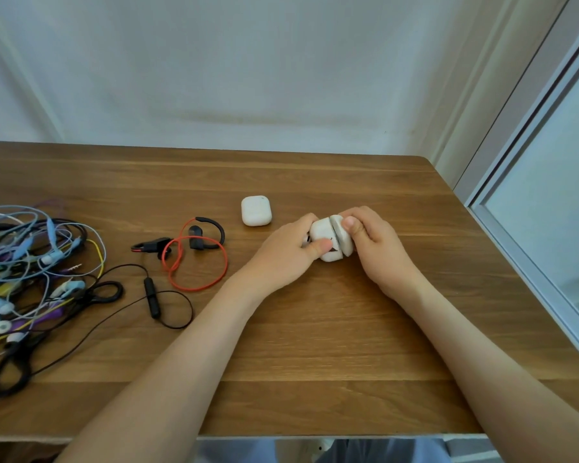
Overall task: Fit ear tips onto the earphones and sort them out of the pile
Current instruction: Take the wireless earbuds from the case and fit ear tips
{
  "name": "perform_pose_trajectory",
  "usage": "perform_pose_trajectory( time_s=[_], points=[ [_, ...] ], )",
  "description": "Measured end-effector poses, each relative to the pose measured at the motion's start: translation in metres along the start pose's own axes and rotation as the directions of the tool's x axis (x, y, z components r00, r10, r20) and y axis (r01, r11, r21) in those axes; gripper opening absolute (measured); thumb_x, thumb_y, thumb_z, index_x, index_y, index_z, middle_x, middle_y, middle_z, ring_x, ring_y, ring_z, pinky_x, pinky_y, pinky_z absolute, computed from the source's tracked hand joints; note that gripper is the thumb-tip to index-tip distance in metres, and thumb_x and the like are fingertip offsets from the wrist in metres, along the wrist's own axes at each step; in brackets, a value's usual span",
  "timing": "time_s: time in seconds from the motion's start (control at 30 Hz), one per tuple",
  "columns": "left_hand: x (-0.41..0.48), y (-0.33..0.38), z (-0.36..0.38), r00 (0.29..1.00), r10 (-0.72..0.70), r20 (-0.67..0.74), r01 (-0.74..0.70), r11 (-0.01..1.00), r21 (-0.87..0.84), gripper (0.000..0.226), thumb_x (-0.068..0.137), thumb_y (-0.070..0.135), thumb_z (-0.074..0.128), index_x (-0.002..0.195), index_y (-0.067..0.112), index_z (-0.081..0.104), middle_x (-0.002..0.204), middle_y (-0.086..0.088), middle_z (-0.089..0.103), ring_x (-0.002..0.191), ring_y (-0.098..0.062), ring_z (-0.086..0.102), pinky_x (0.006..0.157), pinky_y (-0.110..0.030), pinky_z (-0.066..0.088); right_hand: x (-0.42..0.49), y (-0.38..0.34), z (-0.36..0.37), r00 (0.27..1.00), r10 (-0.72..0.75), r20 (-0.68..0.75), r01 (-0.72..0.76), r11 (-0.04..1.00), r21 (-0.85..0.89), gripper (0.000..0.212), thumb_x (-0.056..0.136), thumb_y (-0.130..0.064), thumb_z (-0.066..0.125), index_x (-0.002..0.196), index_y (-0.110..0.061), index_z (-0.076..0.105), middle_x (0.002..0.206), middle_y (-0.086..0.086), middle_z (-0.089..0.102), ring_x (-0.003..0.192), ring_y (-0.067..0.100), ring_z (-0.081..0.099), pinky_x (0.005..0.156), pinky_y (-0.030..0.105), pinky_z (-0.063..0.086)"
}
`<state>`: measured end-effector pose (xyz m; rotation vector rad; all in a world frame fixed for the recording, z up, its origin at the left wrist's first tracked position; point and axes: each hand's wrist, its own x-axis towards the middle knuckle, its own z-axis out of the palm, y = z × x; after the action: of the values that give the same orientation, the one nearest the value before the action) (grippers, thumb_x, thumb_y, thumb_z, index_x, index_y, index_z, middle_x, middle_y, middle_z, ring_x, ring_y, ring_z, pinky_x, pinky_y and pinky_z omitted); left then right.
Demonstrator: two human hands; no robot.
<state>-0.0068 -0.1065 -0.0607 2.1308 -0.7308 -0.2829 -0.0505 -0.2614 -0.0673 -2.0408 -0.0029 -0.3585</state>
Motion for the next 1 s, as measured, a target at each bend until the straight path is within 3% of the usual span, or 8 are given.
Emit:
perform_pose_trajectory(
  time_s=[0.13, 0.23, 0.37, 0.43, 0.57, 0.7, 0.8, 1.0],
  points=[
    [-0.002, -0.003, -0.004, 0.999, 0.016, 0.030, -0.013, 0.993, -0.121, 0.006, 0.097, 0.022, 0.052, 0.096, 0.028, 0.053, 0.088, 0.009, 0.056, 0.082, -0.006, 0.050, 0.074, -0.026, 0.038, -0.001, -0.004, -0.004, 0.999, 0.046, -0.010, -0.044, 0.989, 0.144, 0.026, 0.103, -0.024, 0.040, 0.091, -0.019, 0.064, 0.095, 0.000, 0.065, 0.086, 0.009, 0.059, 0.076, 0.023, 0.049],
    [-0.003, -0.003, -0.003, 0.999, 0.029, 0.021, -0.025, 0.987, -0.161, 0.011, 0.097, 0.022, 0.052, 0.097, 0.033, 0.052, 0.091, 0.014, 0.057, 0.087, -0.005, 0.052, 0.078, -0.026, 0.041, 0.003, -0.002, -0.002, 0.989, 0.075, -0.124, -0.062, 0.992, 0.111, 0.019, 0.099, -0.022, 0.046, 0.091, -0.022, 0.063, 0.096, -0.003, 0.063, 0.087, 0.007, 0.057, 0.076, 0.025, 0.046],
    [-0.002, -0.004, -0.002, 0.991, -0.077, -0.106, 0.038, 0.945, -0.326, 0.007, 0.100, 0.024, 0.047, 0.103, 0.026, 0.053, 0.094, 0.011, 0.055, 0.091, -0.007, 0.050, 0.081, -0.025, 0.039, 0.002, -0.002, -0.002, 0.933, -0.027, -0.360, 0.039, 0.999, 0.028, 0.019, 0.099, -0.018, 0.044, 0.099, -0.026, 0.062, 0.102, -0.011, 0.056, 0.093, -0.001, 0.054, 0.082, 0.022, 0.044],
    [0.000, -0.004, -0.001, 0.973, -0.150, -0.174, 0.075, 0.922, -0.379, 0.012, 0.101, 0.025, 0.045, 0.108, 0.018, 0.053, 0.094, 0.007, 0.052, 0.088, -0.008, 0.048, 0.077, -0.024, 0.037, -0.002, -0.005, -0.004, 0.891, -0.197, -0.410, 0.195, 0.980, -0.048, 0.023, 0.097, -0.008, 0.044, 0.100, -0.020, 0.063, 0.100, -0.006, 0.056, 0.091, -0.003, 0.052, 0.079, 0.013, 0.040],
    [0.002, -0.002, 0.001, 0.955, -0.198, -0.223, 0.095, 0.911, -0.401, 0.016, 0.100, 0.028, 0.045, 0.106, 0.015, 0.054, 0.096, 0.002, 0.056, 0.088, -0.009, 0.049, 0.076, -0.026, 0.037, -0.009, -0.004, 0.003, 0.819, -0.532, -0.215, 0.487, 0.843, -0.229, 0.019, 0.093, -0.006, 0.047, 0.100, -0.005, 0.065, 0.096, 0.003, 0.057, 0.090, 0.000, 0.051, 0.082, 0.012, 0.038],
    [0.000, -0.001, 0.000, 0.967, -0.175, -0.185, 0.083, 0.903, -0.422, 0.020, 0.100, 0.029, 0.047, 0.110, 0.015, 0.056, 0.105, -0.003, 0.061, 0.095, -0.011, 0.052, 0.084, -0.028, 0.042, -0.004, 0.002, 0.006, 0.881, -0.459, -0.111, 0.425, 0.874, -0.236, 0.015, 0.091, -0.019, 0.057, 0.105, -0.014, 0.061, 0.099, -0.004, 0.050, 0.090, 0.000, 0.047, 0.077, 0.011, 0.041],
    [-0.002, -0.003, 0.000, 0.980, -0.130, -0.149, 0.063, 0.920, -0.387, 0.014, 0.099, 0.028, 0.049, 0.109, 0.020, 0.056, 0.101, 0.002, 0.061, 0.094, -0.010, 0.053, 0.087, -0.029, 0.043, -0.003, 0.002, 0.004, 0.917, -0.383, -0.111, 0.360, 0.915, -0.183, 0.018, 0.090, -0.014, 0.064, 0.102, -0.023, 0.055, 0.099, -0.004, 0.051, 0.087, -0.001, 0.048, 0.076, 0.010, 0.040],
    [-0.004, -0.002, -0.003, 0.993, -0.047, -0.109, 0.001, 0.920, -0.392, 0.010, 0.099, 0.019, 0.049, 0.098, 0.028, 0.053, 0.093, 0.011, 0.057, 0.087, -0.002, 0.051, 0.084, -0.024, 0.042, -0.004, 0.000, 0.004, 0.916, -0.361, -0.172, 0.331, 0.926, -0.182, 0.016, 0.092, -0.011, 0.060, 0.106, -0.018, 0.059, 0.099, -0.007, 0.053, 0.088, -0.004, 0.050, 0.075, 0.009, 0.040]
  ],
)
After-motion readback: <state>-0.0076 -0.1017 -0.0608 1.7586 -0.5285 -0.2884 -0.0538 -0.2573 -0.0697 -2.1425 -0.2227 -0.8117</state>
